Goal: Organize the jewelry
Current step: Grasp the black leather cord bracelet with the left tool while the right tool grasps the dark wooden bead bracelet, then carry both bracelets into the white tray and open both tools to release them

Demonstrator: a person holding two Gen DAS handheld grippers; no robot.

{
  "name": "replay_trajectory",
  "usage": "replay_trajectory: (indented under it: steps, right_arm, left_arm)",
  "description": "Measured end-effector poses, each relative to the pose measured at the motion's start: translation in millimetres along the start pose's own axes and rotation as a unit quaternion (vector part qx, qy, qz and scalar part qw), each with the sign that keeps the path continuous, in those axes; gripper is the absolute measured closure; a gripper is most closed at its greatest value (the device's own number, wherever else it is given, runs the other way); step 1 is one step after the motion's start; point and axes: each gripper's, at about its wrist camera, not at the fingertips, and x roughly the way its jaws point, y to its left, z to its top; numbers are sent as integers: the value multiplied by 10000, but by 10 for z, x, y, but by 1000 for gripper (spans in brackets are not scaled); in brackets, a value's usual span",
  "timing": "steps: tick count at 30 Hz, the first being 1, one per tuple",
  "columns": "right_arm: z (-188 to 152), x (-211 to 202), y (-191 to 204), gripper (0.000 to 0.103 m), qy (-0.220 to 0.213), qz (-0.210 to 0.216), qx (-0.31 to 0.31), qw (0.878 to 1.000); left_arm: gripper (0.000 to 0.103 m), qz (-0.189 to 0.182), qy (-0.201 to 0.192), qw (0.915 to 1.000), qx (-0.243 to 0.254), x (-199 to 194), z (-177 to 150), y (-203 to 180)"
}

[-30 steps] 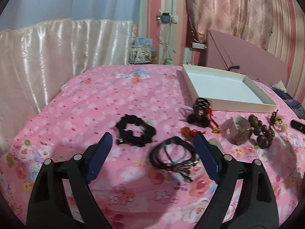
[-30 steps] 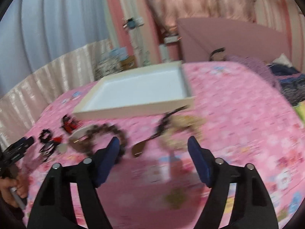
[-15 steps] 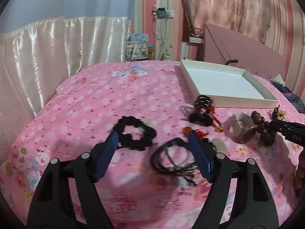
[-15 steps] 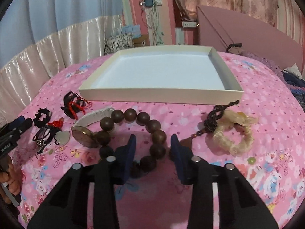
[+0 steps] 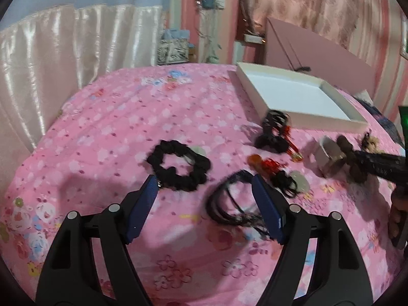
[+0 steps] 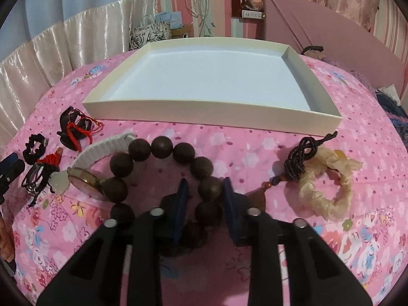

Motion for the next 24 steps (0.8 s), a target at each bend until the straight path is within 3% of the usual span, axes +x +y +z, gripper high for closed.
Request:
replay_trajectory:
  steps: [6, 12, 17, 23, 24]
  right_arm:
    - [-41, -59, -68, 83, -119, 201, 125, 9996]
    - [-45, -71, -55, 83, -125, 315, 122, 9994]
    - [-72, -144, -78, 84, -250, 455, 167, 9985]
    - [-43, -420, -122, 84, -632, 711, 236, 9952]
    - [-21, -500, -129, 84, -734, 779, 241, 9940]
  left_arm:
    - [33, -665, 546, 9960, 244, 92, -60, -261]
    - [38, -345, 748, 9948, 595, 224, -109, -393]
    - [69, -402, 593, 9968, 365, 181, -76, -298]
    - [76, -493, 119, 9980, 371, -73, -24, -302]
    - [81, -497, 66, 9981, 368, -116, 6, -322]
